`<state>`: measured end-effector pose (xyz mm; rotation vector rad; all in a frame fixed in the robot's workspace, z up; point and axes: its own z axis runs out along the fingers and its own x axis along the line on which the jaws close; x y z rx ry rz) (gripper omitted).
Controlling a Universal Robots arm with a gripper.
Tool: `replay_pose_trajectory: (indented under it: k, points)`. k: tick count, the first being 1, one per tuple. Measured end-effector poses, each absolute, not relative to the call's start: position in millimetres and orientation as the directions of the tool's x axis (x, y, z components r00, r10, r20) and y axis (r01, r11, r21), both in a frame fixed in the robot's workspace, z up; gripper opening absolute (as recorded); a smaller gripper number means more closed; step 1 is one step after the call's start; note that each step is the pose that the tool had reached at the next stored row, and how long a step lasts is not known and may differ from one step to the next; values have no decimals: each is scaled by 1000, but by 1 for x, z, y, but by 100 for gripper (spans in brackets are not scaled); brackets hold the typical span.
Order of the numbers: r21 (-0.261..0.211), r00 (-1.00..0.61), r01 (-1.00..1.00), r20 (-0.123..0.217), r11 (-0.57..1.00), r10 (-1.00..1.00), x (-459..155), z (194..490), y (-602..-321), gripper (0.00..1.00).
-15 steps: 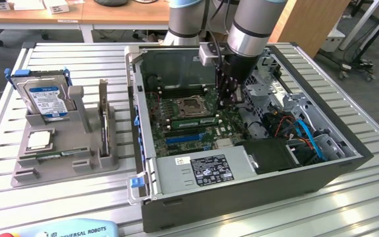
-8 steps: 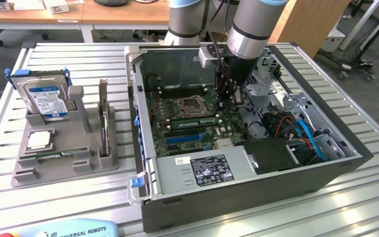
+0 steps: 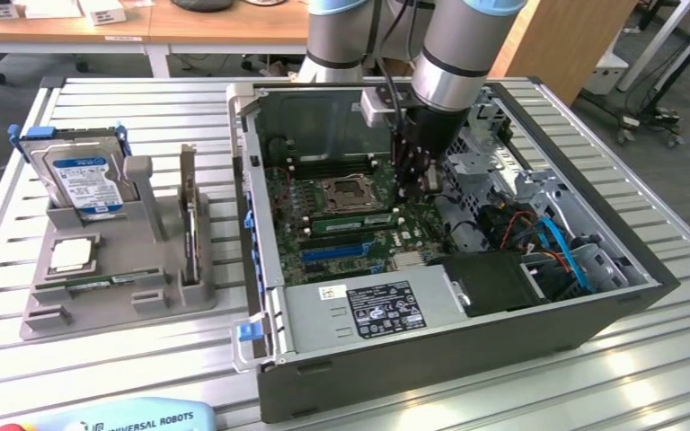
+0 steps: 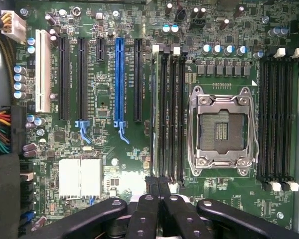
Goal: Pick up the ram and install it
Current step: 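Press down the ram until it locks into place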
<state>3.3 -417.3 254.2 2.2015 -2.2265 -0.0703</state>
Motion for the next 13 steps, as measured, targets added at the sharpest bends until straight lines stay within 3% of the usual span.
replay_pose_trajectory:
  k: [13]
  points:
    - [39,-12,-999,-25,11,-1000,3,245,-417,10]
